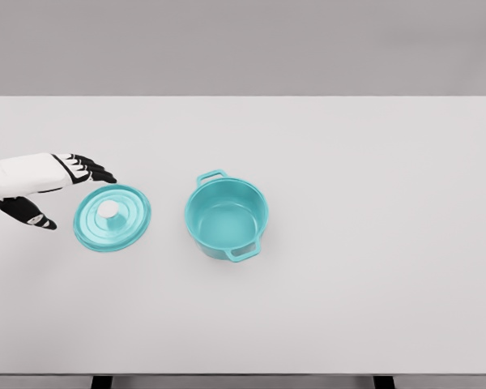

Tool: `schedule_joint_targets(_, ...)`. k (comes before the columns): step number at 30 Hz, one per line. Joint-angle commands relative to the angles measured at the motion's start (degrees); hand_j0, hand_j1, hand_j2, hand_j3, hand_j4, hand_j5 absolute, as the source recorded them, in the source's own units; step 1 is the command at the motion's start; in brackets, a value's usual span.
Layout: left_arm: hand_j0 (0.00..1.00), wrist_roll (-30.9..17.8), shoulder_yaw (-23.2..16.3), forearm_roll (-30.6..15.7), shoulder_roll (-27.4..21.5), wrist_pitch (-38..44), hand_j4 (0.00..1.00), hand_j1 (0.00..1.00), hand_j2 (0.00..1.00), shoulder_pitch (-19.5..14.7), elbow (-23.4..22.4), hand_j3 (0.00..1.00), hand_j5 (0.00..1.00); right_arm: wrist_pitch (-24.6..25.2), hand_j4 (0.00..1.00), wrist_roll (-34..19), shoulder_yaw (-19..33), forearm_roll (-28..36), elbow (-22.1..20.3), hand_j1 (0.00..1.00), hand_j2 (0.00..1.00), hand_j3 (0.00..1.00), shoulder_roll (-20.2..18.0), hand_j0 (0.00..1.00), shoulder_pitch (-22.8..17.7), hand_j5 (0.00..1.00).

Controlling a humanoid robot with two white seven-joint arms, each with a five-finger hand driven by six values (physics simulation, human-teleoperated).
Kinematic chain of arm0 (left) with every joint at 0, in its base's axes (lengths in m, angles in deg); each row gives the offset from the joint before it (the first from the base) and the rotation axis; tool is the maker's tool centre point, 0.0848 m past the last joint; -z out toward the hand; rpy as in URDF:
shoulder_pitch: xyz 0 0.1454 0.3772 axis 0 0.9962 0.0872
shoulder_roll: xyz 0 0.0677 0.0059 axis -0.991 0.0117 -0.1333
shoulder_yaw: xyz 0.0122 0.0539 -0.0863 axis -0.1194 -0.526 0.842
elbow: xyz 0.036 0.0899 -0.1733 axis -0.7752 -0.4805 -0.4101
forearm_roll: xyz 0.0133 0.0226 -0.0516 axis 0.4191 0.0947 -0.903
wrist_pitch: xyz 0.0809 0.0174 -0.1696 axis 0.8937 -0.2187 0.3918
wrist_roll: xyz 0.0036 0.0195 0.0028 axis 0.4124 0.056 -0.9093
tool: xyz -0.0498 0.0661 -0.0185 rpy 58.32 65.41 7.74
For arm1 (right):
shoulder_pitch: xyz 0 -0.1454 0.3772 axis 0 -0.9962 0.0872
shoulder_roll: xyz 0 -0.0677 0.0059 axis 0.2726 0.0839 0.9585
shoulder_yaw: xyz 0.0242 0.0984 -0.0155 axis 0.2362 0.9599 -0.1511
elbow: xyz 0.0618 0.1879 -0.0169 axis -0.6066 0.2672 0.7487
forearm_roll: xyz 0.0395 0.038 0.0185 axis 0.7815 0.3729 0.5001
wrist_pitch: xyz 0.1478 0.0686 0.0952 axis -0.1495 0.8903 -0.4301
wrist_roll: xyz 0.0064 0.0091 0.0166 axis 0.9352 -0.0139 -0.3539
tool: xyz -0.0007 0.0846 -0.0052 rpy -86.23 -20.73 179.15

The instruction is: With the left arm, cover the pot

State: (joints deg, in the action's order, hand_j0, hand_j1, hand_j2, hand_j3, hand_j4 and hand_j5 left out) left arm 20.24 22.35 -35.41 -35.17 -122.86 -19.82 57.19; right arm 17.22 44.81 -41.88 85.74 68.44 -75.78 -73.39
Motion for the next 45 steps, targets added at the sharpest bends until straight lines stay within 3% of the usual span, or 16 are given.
schedule_joint_targets(1,1.0,0.02,0.04,-0.43,-0.09,0.13,1.0,1.0,1.0,0.0,0.04,1.0,1.0,-0.03,1.0,-0.04,-0.05,0.02,0.23,1.0,1.0,1.0,0.0,1.0,-0.09,1.0)
schedule_joint_targets(7,1.0,0.02,-0.32,-0.6,1.4,0.13,1.0,1.0,1.0,-1.58,-0.93,1.0,1.0,-0.03,1.0,-0.04,0.12,0.02,0.23,1.0,1.0,1.0,0.0,1.0,-0.53,1.0)
schedule_joint_targets(13,1.0,-0.07,-0.84,2.12,8.17,0.13,1.0,1.0,1.0,-2.9,-8.22,1.0,1.0,-0.03,1.0,-0.04,0.12,0.02,0.23,1.0,1.0,1.0,0.0,1.0,-0.53,1.0)
schedule_joint_targets(15,1.0,-0.33,-4.44,3.96,8.43,0.13,1.0,1.0,1.0,-4.04,-8.49,1.0,1.0,-0.03,1.0,-0.04,0.12,0.1,0.14,1.0,1.0,1.0,0.0,1.0,-0.53,1.0)
schedule_joint_targets(19,1.0,-0.42,-4.71,4.58,9.49,0.13,1.0,1.0,1.0,-4.31,-8.57,1.0,1.0,-0.03,1.0,-0.04,0.12,0.1,0.14,1.0,1.0,1.0,0.0,1.0,-0.53,1.0)
schedule_joint_targets(22,1.0,-0.51,-6.2,4.67,11.6,0.13,1.0,1.0,1.0,-7.29,-12.88,1.0,1.0,-0.03,1.0,-0.04,0.12,0.1,0.23,1.0,1.0,1.0,0.0,1.0,-0.53,1.0)
schedule_joint_targets(25,1.0,-0.69,-7.52,6.69,12.48,0.13,1.0,1.0,1.0,-7.73,-14.29,1.0,1.0,-0.03,1.0,-0.04,0.12,0.02,0.14,1.0,1.0,1.0,0.0,1.0,-0.61,1.0)
schedule_joint_targets(28,0.98,-0.6,-7.52,6.69,12.39,0.13,0.98,0.98,0.98,-7.65,-14.37,0.98,0.98,-0.03,1.0,-0.04,0.12,0.1,0.23,1.0,1.0,1.0,0.0,1.0,-0.62,1.0)
schedule_joint_targets(29,0.86,-0.6,-7.52,6.6,12.3,0.13,0.86,0.86,0.86,-7.65,-14.29,0.86,0.86,-0.03,1.0,-0.04,0.12,0.1,0.23,1.0,1.0,1.0,0.0,1.0,-0.53,1.0)
schedule_joint_targets(30,0.84,-0.6,-7.52,6.52,12.3,0.13,0.84,0.84,0.84,-7.65,-14.29,0.84,0.84,-0.03,1.0,-0.04,0.12,0.1,0.23,1.0,1.0,1.0,0.0,1.0,-0.53,1.0)
schedule_joint_targets(45,0.84,-0.07,-7.52,5.81,11.77,0.13,0.84,0.84,0.84,-7.12,-11.47,0.84,0.84,-0.03,1.0,-0.04,0.12,0.02,0.23,1.0,1.0,1.0,0.0,1.0,-0.53,1.0)
